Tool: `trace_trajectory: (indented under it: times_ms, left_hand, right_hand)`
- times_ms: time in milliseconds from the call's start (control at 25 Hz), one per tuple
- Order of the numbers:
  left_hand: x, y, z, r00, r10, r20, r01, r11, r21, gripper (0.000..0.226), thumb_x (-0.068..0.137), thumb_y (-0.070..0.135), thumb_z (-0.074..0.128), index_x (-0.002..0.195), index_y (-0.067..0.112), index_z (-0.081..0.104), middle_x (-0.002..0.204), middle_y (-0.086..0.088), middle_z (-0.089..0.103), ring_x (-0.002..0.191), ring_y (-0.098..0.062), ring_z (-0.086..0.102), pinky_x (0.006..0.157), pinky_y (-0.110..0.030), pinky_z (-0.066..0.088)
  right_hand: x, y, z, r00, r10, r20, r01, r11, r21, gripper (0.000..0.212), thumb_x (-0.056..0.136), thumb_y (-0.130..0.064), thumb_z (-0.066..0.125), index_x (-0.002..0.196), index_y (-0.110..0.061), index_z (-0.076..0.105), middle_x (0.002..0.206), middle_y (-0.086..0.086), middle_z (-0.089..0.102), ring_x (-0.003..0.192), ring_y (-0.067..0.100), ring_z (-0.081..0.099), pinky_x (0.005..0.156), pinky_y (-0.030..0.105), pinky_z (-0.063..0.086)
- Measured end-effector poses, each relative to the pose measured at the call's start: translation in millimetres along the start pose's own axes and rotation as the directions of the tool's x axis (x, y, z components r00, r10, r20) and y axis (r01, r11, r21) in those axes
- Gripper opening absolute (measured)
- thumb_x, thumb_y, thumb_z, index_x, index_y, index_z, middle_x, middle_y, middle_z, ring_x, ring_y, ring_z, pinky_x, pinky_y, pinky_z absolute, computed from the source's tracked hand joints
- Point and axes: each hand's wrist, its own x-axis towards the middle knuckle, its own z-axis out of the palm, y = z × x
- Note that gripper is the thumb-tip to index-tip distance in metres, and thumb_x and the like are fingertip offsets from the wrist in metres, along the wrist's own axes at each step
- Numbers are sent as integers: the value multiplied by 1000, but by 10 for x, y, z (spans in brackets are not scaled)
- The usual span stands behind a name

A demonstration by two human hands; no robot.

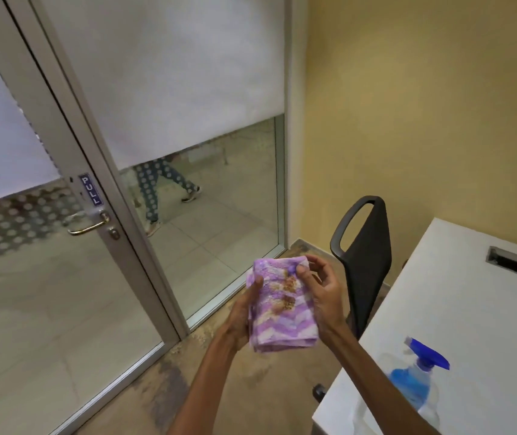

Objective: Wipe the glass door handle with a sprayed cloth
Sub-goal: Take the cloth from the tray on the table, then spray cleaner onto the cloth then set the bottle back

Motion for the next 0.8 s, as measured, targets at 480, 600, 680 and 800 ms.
trace_trajectory:
  times_ms: [480, 600, 680, 800]
  left_hand:
    - [-39, -9, -479, 982, 37, -187, -42, 999, -27, 69, 64, 47, 95, 112, 2, 73, 101, -21, 78, 85, -37, 77, 77, -49, 66]
    - [43, -31, -569, 978, 7, -210, -42, 986, -164, 42, 96, 43, 67, 97, 4, 83, 97, -19, 80, 82, -37, 79, 69, -47, 66]
    - [90, -62, -585, 977, -1, -214, -40, 982, -186, 44, 99, 42, 62, 91, 6, 86, 96, -17, 81, 82, -36, 80, 68, -46, 65]
    - [146, -127, -588, 971, 3, -240, -48, 982, -182, 39, 98, 39, 64, 90, 7, 86, 96, -17, 81, 83, -36, 80, 70, -48, 65]
  right_hand:
    - [-384, -14, -645, 973, -196, -123, 103, 844, -526, 55, 85, -51, 62, 136, -34, 51, 131, -17, 61, 110, 6, 64, 89, 17, 50]
    - [-415, -99, -1381, 969, -214, -124, 49, 657, -752, 65, 81, -49, 68, 138, -21, 52, 141, 0, 58, 123, 17, 56, 101, 35, 46]
    - [-427, -103, -1815, 982, -143, -126, -21, 575, -818, 70, 81, -49, 73, 140, -18, 51, 146, 8, 55, 130, 28, 53, 105, 44, 43]
    - [-444, -80, -2292, 989, -16, -150, -119, 524, -843, 81, 72, -47, 71, 144, -20, 44, 150, 8, 50, 132, 32, 51, 105, 46, 44]
